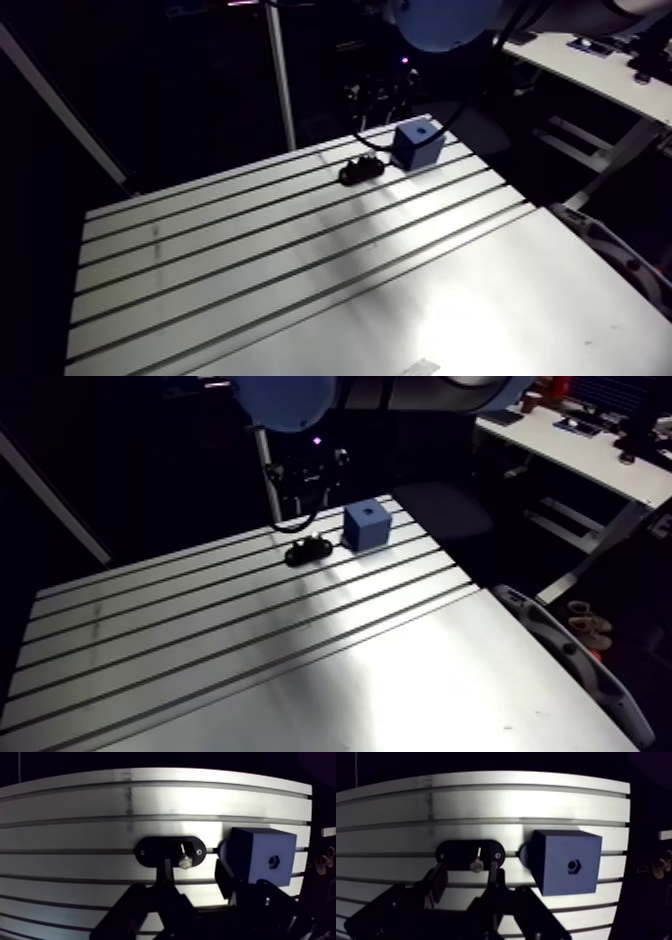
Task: Pick up the M10 bolt and insert it into the hex recess until seated.
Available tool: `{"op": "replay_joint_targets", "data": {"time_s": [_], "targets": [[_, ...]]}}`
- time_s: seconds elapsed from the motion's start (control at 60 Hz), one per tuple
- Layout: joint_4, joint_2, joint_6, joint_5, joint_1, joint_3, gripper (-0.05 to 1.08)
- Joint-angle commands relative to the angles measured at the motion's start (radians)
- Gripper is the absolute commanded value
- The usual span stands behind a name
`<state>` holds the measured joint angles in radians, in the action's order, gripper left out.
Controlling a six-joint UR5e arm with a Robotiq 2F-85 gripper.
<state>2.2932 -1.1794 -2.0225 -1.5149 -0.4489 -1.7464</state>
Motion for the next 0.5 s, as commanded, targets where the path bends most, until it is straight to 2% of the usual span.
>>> {"op": "replay_joint_targets", "data": {"time_s": [0.017,0.217,0.5], "targets": [[0.022,0.019,0.000,-0.001,-0.008,-0.007,0.49],[0.022,0.021,0.011,0.000,-0.007,-0.014,0.54],[0.024,0.033,0.012,0.000,-0.007,-0.014,0.54]]}}
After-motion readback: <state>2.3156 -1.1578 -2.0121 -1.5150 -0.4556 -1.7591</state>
